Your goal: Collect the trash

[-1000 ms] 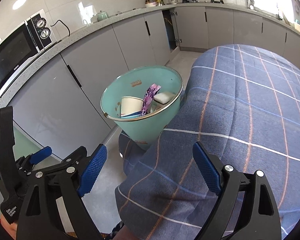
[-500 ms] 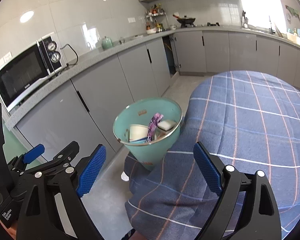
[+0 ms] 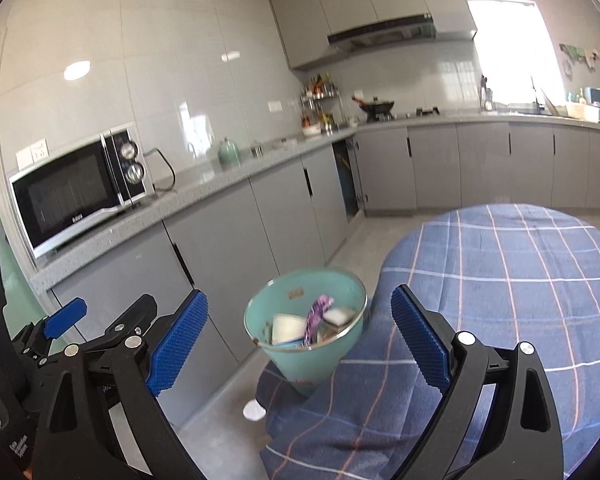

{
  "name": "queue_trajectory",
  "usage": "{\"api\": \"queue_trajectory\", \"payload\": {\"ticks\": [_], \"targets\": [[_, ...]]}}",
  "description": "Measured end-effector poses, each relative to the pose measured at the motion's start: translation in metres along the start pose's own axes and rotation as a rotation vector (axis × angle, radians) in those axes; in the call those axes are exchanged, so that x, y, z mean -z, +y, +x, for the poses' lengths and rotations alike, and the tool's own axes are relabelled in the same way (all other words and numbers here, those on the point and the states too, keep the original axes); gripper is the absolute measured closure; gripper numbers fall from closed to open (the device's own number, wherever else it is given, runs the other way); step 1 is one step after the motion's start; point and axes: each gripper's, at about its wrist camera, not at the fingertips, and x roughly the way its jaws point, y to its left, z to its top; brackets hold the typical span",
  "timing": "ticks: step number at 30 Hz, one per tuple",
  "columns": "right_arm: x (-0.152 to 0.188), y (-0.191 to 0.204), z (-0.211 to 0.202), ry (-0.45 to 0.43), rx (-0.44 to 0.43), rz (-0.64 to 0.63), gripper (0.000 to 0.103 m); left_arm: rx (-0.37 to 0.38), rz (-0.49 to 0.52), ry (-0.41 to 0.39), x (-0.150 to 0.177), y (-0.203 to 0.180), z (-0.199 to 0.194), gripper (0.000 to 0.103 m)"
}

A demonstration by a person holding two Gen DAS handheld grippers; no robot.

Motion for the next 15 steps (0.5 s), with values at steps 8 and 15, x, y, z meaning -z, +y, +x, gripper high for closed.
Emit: {"api": "queue_trajectory", "payload": {"ticks": [8, 15], "targets": [[-0.012, 0.002, -0.015, -0.095, -0.003, 0.007, 0.011, 0.008, 0.015, -0.091, -0.007, -0.001, -0.018, 0.006], [-0.014, 0.007, -0.027, -0.161, -0.003, -0.001, 0.010, 0.017, -0.007, -0.113, -0.010, 0.003, -0.022, 0.006]]}}
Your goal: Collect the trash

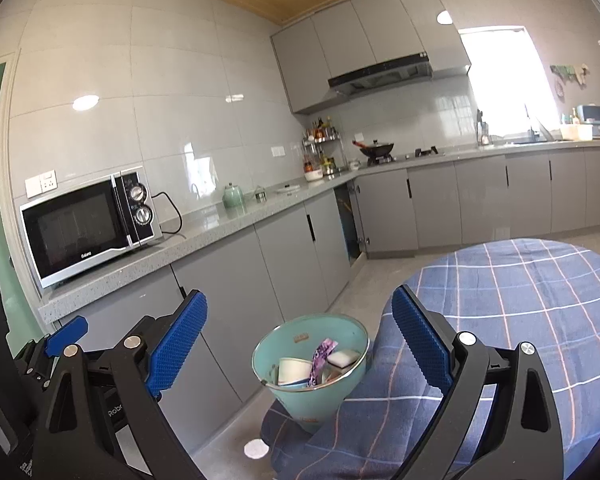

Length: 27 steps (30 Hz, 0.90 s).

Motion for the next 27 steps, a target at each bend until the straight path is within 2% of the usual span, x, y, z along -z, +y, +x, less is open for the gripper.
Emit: {"api": "queue_trajectory", "payload": {"ticks": [27], "targets": [[0.0043, -0.0059, -0.0037, 0.013, 0.017, 0.032, 0.010, 0.008, -0.005, 0.018, 0.0028, -0.0034, 0.0009, 0.006]]}}
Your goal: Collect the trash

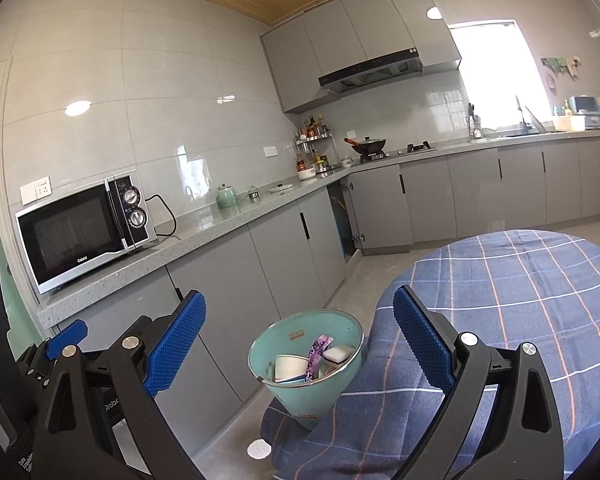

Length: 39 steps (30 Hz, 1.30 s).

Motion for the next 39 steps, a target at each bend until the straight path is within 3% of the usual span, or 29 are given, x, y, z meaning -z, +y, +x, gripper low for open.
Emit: {"api": "queue_trajectory", "payload": {"ticks": [39], "targets": [[0.0030, 0.0010, 0.0000, 0.003, 0.000, -0.005, 0.009, -0.012, -0.007, 0.000, 0.0005, -0.0004, 0.0000, 0.006]]}}
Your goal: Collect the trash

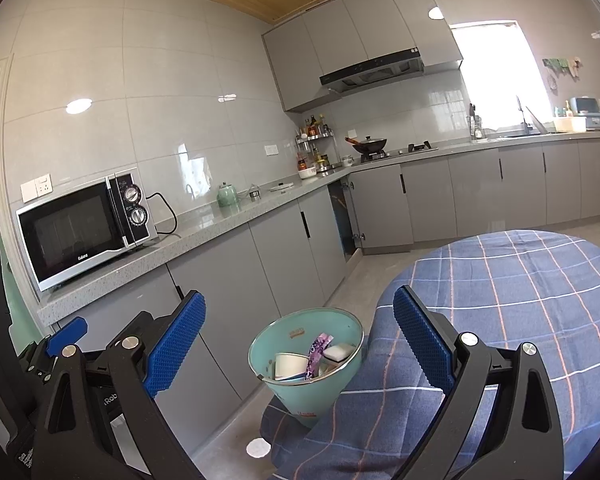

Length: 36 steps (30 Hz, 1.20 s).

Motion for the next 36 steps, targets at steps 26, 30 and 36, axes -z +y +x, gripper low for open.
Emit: {"api": "queue_trajectory", "payload": {"ticks": [26, 30, 36], "targets": [[0.003, -0.004, -0.004, 0.008, 0.006, 0.008, 0.009, 0.022, -0.009, 0.071, 0.006, -0.003, 0.011, 0.006], [0.004, -0.004, -0.003, 0.011, 0.009, 0.009, 0.009, 0.000, -0.001, 0.073, 0.006, -0.005, 0.011, 0.006], [0.004, -0.009, -0.001, 0.019, 0.023, 0.021, 0.009, -0.020, 0.000, 0.088, 0.006, -0.005, 0.014, 0.006]]}}
